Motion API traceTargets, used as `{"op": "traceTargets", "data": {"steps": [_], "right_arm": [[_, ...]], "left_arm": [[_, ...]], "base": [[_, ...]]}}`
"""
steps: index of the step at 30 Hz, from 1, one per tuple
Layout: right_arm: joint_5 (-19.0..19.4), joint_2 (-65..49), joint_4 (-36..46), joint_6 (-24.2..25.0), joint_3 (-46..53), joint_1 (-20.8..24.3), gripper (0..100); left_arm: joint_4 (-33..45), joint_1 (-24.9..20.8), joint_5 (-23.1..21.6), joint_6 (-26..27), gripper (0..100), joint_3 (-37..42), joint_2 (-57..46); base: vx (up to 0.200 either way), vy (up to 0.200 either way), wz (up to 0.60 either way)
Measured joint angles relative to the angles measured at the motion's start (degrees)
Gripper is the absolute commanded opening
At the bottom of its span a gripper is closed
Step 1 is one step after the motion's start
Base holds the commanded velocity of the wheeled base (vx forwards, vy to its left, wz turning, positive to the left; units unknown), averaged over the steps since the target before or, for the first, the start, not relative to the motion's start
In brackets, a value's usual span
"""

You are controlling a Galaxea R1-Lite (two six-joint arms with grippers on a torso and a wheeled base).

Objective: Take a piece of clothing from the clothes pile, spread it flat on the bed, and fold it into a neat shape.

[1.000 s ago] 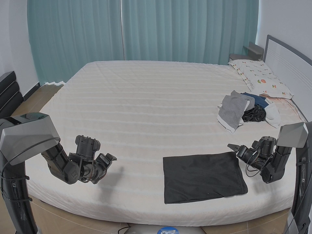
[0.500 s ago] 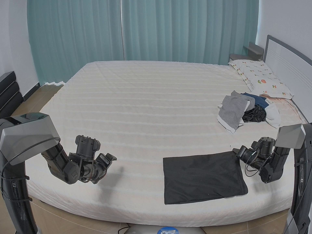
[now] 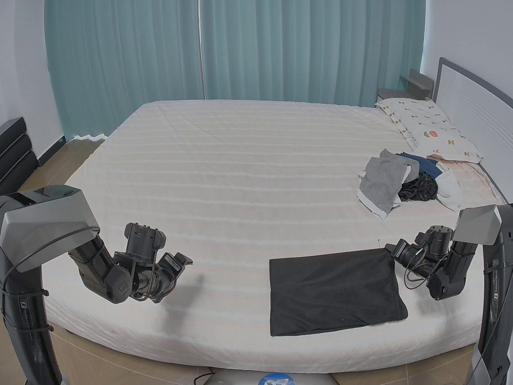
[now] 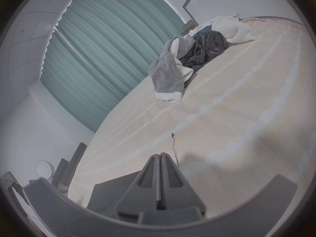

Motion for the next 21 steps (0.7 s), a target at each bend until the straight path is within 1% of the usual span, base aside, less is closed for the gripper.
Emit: {"op": "traceTargets", "data": {"steps": [13,14,21], "right_arm": [[0.0,0.99,3.8,-0.02,-3.78,-1.48,0],[0.0,1.05,3.78,-0.05,-3.83,-1.46,100],[0.0,0.88,2.79,0.01,-2.78,-1.37,100]], "left_arm": [[0.02,-0.06,0.0,0.0,100,-0.01,0.17],[0.02,-0.06,0.01,0.0,100,-0.04,0.17],[0.06,-0.2,0.04,0.0,100,-0.09,0.27]], "base": [[0.0,0.0,0.0],[0.0,0.0,0.0],[0.0,0.0,0.0]]}}
